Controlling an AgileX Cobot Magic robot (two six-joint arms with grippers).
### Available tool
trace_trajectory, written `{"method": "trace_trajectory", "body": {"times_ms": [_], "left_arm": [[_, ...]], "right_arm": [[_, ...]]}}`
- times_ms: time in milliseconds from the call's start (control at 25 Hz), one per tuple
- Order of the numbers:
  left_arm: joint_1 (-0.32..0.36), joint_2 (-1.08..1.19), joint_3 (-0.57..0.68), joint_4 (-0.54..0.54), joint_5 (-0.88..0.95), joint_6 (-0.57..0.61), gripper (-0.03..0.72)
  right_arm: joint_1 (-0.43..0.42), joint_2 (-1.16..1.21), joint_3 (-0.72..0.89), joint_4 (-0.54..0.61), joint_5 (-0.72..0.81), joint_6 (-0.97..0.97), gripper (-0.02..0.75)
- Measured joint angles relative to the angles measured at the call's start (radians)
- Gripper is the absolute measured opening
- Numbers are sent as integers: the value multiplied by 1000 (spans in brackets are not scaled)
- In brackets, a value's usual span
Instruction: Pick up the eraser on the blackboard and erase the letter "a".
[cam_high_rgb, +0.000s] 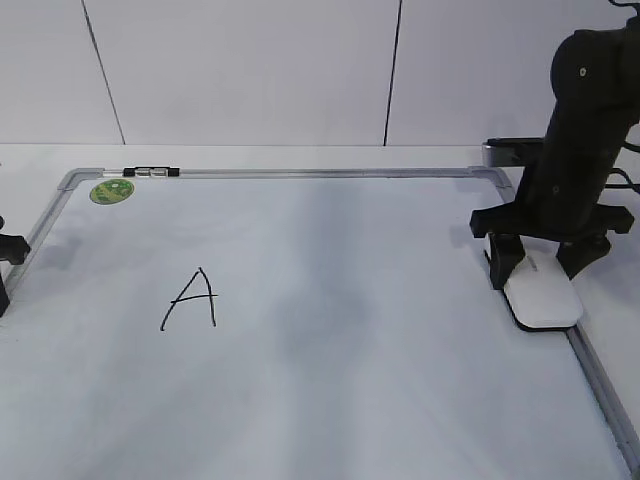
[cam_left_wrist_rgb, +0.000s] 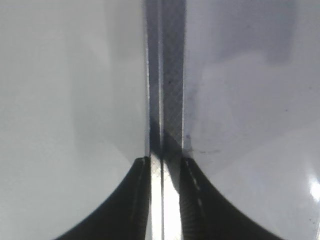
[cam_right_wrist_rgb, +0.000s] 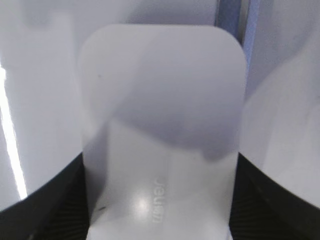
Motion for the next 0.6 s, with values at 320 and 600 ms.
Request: {"method": "trace_trajectory", "body": {"times_ms": [320,600], "left_arm": [[0,0,0,0,0,0,130],[0,0,0,0,0,0,130]], "right_arm": [[0,0,0,33,6,-60,560],[0,0,0,53,6,-71,568]]}}
